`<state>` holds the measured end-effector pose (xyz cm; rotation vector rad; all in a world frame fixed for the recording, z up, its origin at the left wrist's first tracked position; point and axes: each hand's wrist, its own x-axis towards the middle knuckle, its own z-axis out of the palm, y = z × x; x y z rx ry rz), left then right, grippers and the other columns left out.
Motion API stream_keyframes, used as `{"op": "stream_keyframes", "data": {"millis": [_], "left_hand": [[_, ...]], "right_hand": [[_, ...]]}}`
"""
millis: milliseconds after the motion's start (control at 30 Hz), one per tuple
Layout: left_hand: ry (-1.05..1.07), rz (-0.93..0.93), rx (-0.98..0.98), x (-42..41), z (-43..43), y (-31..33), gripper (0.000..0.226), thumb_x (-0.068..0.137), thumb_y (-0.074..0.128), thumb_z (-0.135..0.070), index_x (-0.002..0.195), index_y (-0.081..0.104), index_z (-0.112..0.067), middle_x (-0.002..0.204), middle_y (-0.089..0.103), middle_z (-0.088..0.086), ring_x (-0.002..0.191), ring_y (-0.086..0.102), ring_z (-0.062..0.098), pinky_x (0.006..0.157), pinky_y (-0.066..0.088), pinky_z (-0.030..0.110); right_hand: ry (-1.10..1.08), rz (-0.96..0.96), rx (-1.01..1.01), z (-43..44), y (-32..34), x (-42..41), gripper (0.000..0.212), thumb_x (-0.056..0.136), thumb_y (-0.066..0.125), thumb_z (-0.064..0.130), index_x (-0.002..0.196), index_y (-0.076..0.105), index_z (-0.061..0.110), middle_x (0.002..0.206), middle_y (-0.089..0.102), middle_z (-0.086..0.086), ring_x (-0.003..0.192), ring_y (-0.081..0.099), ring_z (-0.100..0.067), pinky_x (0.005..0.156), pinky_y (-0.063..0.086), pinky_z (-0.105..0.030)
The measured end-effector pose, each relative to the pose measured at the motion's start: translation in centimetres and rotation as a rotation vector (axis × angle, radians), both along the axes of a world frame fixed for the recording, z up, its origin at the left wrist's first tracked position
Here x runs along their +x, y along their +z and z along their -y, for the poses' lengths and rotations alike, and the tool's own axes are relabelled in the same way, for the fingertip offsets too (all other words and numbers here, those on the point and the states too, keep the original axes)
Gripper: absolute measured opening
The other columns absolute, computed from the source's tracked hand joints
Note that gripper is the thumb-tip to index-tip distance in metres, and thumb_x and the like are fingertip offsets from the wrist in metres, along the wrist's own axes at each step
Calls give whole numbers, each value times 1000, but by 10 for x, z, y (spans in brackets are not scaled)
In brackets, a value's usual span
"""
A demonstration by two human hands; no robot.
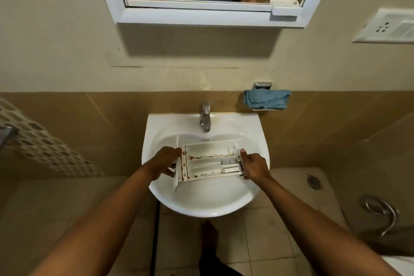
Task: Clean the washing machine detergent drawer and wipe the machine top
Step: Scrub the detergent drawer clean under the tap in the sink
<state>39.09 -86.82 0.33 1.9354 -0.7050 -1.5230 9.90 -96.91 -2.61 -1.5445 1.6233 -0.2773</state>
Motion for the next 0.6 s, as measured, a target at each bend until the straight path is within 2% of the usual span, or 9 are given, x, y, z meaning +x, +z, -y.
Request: {"op": "stream_keyframes", "data": {"millis": [133, 233, 300, 367, 433, 500, 600], "left_hand": [[47, 32, 24, 1, 25, -12, 25, 103, 48, -18, 114, 68, -7, 103, 75, 18, 95, 74, 35, 78, 63, 49], [57, 23, 47, 1, 33, -25, 24, 105, 47, -16, 118, 65, -8, 104, 73, 14, 95, 72, 29, 79, 61, 48], [61, 9, 44, 1, 38, -33, 24, 107, 46, -17, 120, 64, -10, 107, 73, 13, 97, 71, 28, 81, 60, 47], [55, -6, 48, 2, 44, -38, 22, 108, 46, -18, 120, 63, -10, 107, 72, 13, 98, 70, 28, 86, 59, 50], [51, -30, 53, 5, 50, -45, 22, 107, 48, -16, 121, 63, -8, 109, 72, 15, 102, 70, 31, 94, 57, 55], [45, -58, 52, 5, 55, -51, 22, 106, 51, -15, 123, 62, -6, 113, 71, 17, 108, 69, 33, 99, 55, 57], [79, -95, 63, 0, 56, -60, 25, 106, 53, -15, 129, 57, -7, 117, 69, 14, 109, 67, 30, 91, 57, 48]], "right_hand": [[35, -27, 34, 26, -17, 8, 67, 106, 37, 57, 80, 76, 8, 70, 73, -10, 58, 73, -25, 72, 64, -45], [47, -68, 25, 33, -29, 12, 66, 107, 36, 56, 75, 72, 11, 75, 74, -12, 72, 74, -29, 79, 60, -43], [70, -132, 18, 38, -35, 16, 64, 108, 33, 54, 73, 69, 14, 81, 75, -13, 86, 71, -32, 78, 51, -33], [70, -171, 13, 42, -38, 18, 63, 109, 32, 51, 73, 70, 15, 78, 70, -10, 89, 69, -31, 75, 41, -29], [35, -170, 6, 41, -38, 22, 61, 109, 35, 48, 80, 73, 11, 79, 68, -9, 91, 70, -31, 74, 40, -28], [18, -177, -22, 41, -38, 24, 50, 109, 42, 39, 95, 76, 5, 92, 72, -15, 96, 69, -33, 75, 41, -28], [33, -293, -40, 43, -41, 26, 27, 101, 56, 18, 107, 72, -2, 108, 73, -18, 104, 68, -37, 81, 46, -31]]}}
